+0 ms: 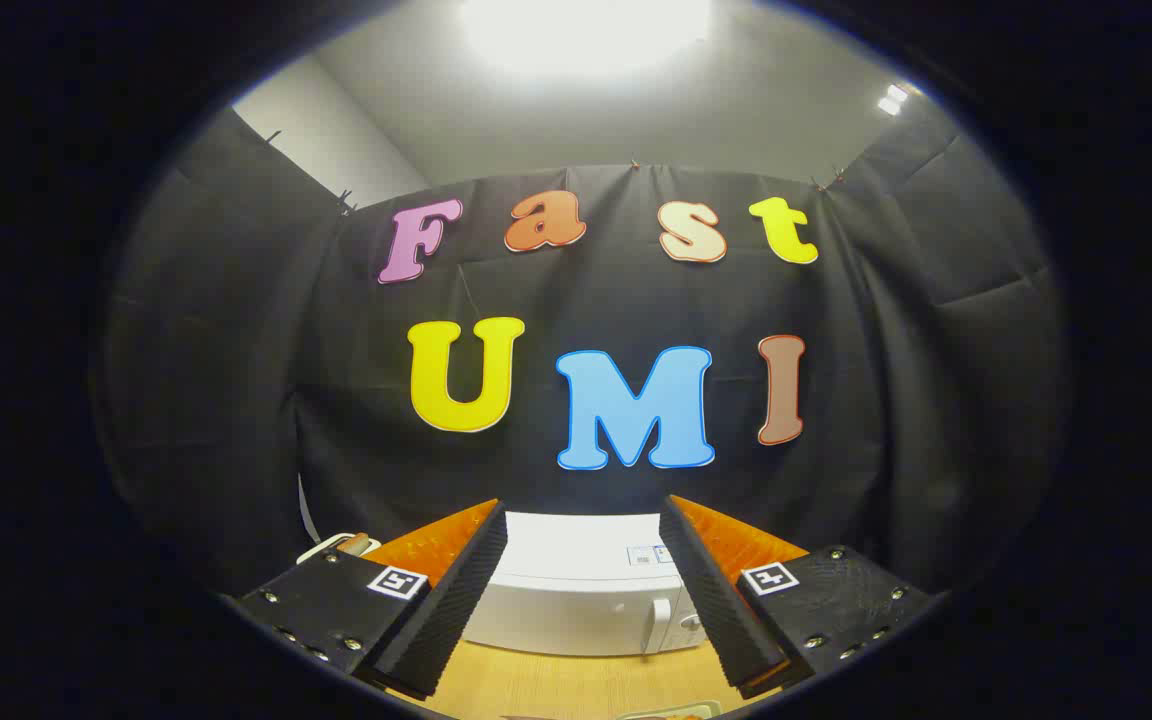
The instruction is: Open the microwave, put the food inside, and close the microwave door.
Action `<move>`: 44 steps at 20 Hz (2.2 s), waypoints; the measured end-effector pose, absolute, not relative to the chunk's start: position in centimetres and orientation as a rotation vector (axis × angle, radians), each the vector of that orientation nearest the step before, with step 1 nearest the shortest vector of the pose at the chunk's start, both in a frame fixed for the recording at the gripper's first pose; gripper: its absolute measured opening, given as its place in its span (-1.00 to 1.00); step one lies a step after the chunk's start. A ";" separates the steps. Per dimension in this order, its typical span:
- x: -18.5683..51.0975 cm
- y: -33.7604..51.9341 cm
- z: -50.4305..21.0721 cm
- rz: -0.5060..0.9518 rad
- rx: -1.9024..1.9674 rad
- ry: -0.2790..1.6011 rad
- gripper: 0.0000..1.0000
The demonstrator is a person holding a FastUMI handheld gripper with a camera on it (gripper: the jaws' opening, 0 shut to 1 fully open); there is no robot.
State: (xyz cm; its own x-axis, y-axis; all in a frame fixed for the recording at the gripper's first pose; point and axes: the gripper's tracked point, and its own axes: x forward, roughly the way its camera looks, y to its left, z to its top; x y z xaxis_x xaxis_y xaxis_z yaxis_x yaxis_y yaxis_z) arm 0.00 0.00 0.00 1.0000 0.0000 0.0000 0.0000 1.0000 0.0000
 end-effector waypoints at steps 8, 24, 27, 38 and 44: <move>-0.3 0.2 0.3 0.006 0.004 -0.005 0.97; -0.3 0.0 0.9 0.007 0.014 -0.026 0.97; -0.2 0.0 0.1 0.019 0.015 -0.020 0.97; 3.4 -5.5 -12.4 -0.029 0.007 0.054 0.98; 6.8 -9.7 -21.0 -0.075 0.023 0.152 0.98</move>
State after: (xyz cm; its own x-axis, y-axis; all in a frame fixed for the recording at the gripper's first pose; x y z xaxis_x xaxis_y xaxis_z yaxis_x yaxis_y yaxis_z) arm 6.75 -9.70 -21.02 0.9857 -0.0734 -0.1519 0.0768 0.9969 0.0168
